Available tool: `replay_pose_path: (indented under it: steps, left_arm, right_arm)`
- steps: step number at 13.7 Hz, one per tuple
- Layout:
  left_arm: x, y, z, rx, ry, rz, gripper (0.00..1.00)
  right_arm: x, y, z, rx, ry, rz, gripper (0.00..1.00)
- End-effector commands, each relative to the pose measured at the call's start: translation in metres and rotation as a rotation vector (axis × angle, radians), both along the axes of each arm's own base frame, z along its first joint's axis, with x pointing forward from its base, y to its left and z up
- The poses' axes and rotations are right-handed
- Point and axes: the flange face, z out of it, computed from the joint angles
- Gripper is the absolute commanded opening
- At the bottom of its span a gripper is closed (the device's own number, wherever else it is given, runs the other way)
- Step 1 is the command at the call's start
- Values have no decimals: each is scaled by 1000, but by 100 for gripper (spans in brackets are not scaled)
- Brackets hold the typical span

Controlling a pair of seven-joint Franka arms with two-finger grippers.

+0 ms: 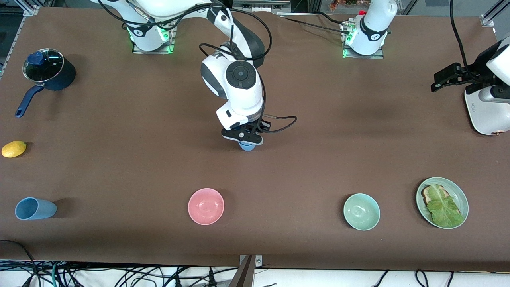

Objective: Stack blue cups with both arms
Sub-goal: 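Lower the blue cup onto the tissue cup and open the right gripper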

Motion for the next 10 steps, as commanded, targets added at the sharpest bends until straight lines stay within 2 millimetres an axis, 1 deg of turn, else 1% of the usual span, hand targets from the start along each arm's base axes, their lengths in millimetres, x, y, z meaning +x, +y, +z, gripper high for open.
replay_pose_path:
  steps: [1, 2, 3, 5, 6, 7, 8, 9, 10]
  left_arm:
    - [-13, 3, 2, 8, -11, 0, 100]
    - [-15, 2, 2, 10, -9, -2, 100]
    - [-14, 2, 1, 10, -9, -3, 100]
    - [-14, 2, 2, 10, -11, -2, 100]
    - [-14, 3, 1, 10, -9, -2, 100]
    - [-14, 2, 1, 10, -9, -3, 100]
    - [-14, 2, 1, 10, -9, -2, 100]
    - [-14, 1, 1, 10, -9, -3, 100]
    - [-13, 1, 1, 11, -9, -3, 100]
  right_arm:
    - [4, 6, 4, -3, -25, -9, 43]
    - [4, 5, 3, -6, -24, -10, 46]
    - [4, 5, 7, -5, -25, -7, 50]
    - [10, -6, 19, -17, -26, -12, 66]
    - [11, -11, 26, -27, -18, -14, 78]
    - [15, -19, 39, -40, -13, -8, 92]
    - [23, -32, 51, -55, -5, 12, 99]
    - [30, -46, 58, -72, 12, 47, 99]
    - [39, -69, 81, -72, 17, 73, 100]
